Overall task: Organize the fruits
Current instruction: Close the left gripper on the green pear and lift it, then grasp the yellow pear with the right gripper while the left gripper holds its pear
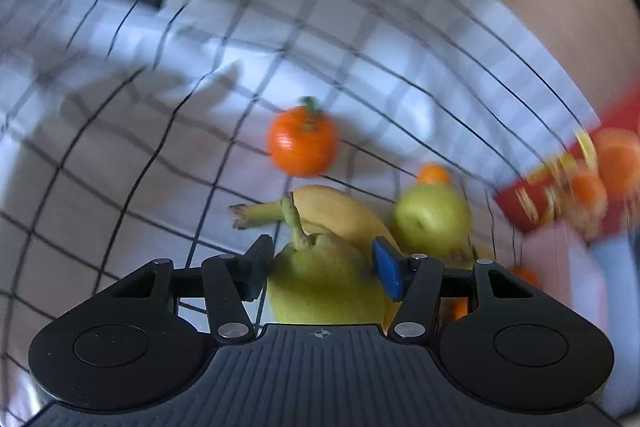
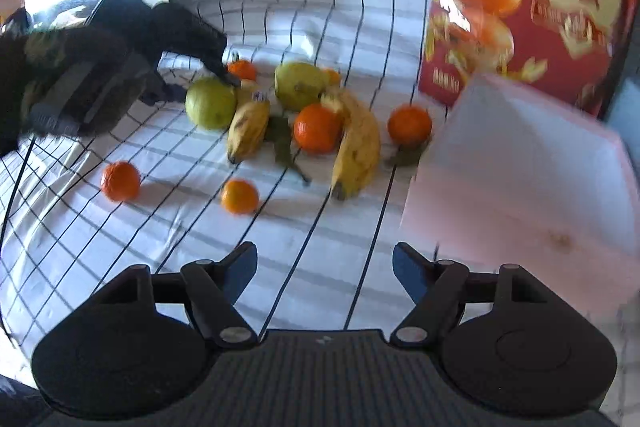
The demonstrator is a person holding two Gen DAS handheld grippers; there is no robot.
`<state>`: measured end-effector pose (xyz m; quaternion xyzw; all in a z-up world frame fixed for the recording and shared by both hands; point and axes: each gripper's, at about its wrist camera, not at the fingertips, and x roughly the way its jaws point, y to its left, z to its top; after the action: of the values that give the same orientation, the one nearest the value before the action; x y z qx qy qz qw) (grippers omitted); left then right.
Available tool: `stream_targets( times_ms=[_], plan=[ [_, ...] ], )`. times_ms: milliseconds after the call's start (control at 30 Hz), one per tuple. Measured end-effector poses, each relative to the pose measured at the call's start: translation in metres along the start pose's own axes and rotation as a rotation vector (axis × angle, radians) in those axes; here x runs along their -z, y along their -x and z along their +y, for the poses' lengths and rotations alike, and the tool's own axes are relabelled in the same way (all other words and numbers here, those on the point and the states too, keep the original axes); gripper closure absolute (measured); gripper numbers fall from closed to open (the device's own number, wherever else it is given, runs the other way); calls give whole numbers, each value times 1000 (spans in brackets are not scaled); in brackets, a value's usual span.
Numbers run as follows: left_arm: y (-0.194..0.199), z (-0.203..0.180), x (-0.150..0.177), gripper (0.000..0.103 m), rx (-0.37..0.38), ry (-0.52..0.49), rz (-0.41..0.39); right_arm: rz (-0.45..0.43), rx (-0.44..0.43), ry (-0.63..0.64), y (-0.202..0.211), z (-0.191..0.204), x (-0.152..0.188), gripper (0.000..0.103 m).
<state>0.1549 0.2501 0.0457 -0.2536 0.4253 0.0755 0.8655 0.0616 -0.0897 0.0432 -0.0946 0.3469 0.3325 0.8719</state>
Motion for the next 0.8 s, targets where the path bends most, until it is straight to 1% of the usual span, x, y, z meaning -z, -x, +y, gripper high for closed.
stream_targets(
  times_ms=[67, 167, 233, 333, 433, 500, 600, 633, 700, 800],
  plan=[
    [11, -12, 18, 43, -1, -134, -54, -45, 22, 71, 2, 0, -15, 28],
    [26, -26, 42, 43, -16, -280, -107, -98, 48, 163, -1, -1, -42, 28],
    [31, -30, 51, 43, -23, -330, -130, -96, 11, 135, -8, -5, -64, 28],
    [33, -28, 57, 43, -20, -346, -143, -91, -75, 41, -23, -13, -95, 28],
    [34, -23, 60, 41, -4, -332, -155, -84, -161, -81, -46, -21, -126, 28],
    [31, -20, 61, 39, -6, -321, -145, -64, -215, -181, -70, -28, -145, 28],
    [25, -13, 61, 33, -7, -309, -105, 7, -267, -362, -117, -43, -164, 28],
    [24, -10, 61, 33, 8, -300, -92, 30, -274, -418, -134, -47, -166, 28],
    [25, -4, 62, 33, 32, -286, -83, 71, -259, -509, -161, -54, -168, 29],
    [27, -2, 66, 32, 47, -294, -83, 120, -216, -581, -190, -59, -164, 30]
  ],
)
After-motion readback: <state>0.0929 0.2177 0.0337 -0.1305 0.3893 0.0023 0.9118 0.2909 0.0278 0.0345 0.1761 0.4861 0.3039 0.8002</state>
